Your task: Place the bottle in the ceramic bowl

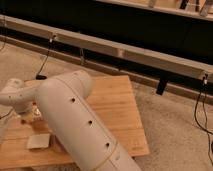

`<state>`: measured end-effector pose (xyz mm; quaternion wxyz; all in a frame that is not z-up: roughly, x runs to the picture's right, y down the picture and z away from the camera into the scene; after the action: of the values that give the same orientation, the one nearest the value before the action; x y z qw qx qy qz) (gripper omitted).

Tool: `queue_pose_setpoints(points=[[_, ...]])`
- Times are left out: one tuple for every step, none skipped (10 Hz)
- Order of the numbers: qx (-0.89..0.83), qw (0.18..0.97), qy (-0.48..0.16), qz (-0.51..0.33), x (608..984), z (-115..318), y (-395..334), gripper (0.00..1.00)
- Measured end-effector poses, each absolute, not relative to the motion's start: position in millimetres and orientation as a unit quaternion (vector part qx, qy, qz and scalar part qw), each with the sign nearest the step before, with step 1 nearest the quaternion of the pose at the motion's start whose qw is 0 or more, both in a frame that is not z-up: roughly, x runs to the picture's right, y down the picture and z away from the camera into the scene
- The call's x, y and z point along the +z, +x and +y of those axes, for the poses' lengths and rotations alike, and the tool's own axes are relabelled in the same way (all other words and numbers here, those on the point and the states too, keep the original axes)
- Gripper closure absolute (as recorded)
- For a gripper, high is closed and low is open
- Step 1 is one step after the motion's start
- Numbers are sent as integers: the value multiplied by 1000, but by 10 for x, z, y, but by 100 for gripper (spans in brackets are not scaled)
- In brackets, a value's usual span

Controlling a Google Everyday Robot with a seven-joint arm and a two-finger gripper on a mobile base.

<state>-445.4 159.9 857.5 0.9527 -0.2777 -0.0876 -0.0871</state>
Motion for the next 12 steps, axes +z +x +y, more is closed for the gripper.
queue_pose_setpoints(points=[[-84,953,-278,-89,8527,1572,-4459,95],[-74,953,-280,-95,8420,1523,-4464,100],[-60,953,-281,-97,8317,1454,-4421,100],[-40,956,-277,-91,8182,1326,-4293,100],[-25,959,-269,-82,8072,1213,-4134,100],[-11,962,-262,-77,7954,1115,-3989,100],[3,964,-255,-76,7810,1041,-3859,100],[18,965,-250,-79,7664,998,-3738,100],[33,965,-247,-85,7517,976,-3628,100],[51,964,-245,-94,7336,989,-3497,100],[60,961,-250,-102,7218,1049,-3435,100],[70,959,-253,-110,7121,1116,-3350,100]])
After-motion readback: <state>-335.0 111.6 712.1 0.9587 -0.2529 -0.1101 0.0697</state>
